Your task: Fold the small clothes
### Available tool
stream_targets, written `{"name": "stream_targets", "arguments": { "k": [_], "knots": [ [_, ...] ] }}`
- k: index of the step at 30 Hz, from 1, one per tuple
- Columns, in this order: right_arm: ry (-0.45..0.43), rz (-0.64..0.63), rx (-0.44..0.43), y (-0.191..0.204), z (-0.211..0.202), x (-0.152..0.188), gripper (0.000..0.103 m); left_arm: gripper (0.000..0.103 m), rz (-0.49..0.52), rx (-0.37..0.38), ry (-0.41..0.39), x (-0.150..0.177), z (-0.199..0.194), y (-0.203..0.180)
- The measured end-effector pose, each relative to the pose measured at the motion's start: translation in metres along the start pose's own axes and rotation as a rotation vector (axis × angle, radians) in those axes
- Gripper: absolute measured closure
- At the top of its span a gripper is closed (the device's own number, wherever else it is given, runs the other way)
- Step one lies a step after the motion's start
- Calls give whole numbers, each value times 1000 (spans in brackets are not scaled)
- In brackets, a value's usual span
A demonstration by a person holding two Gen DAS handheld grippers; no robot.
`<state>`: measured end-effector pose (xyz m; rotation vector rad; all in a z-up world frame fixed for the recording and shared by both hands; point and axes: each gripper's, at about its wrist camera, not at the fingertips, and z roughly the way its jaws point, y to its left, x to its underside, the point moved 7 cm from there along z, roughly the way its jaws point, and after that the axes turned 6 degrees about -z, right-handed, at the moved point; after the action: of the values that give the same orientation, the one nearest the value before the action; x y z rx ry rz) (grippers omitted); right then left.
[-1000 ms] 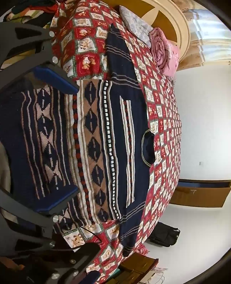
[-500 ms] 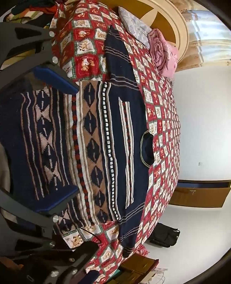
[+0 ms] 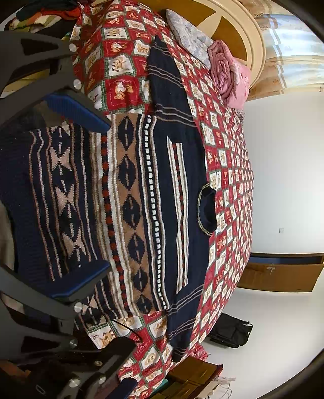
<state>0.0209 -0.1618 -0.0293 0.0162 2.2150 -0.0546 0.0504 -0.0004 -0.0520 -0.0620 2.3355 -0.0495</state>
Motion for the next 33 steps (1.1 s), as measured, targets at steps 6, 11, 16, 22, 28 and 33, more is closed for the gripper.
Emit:
{"name": "stream_targets", "arguments": {
  "k": [6, 11, 16, 22, 28, 33],
  "knots": [
    [6, 3, -3, 1, 1, 1, 1, 0, 0, 0, 0, 0, 0, 0],
    [8, 2, -3, 1, 1, 2, 1, 0, 0, 0, 0, 0, 0, 0],
    [10, 4, -5, 2, 1, 3, 1, 0, 1, 0, 1, 0, 0, 0],
    [15, 2, -7, 3, 2, 4, 1, 0, 0, 0, 2, 0, 0, 1],
    [21, 5, -11, 3, 2, 5, 1, 0, 1, 0, 3, 0, 0, 1],
    [21, 5, -12, 3, 2, 5, 1, 0, 1, 0, 3, 0, 0, 1]
  ]
}}
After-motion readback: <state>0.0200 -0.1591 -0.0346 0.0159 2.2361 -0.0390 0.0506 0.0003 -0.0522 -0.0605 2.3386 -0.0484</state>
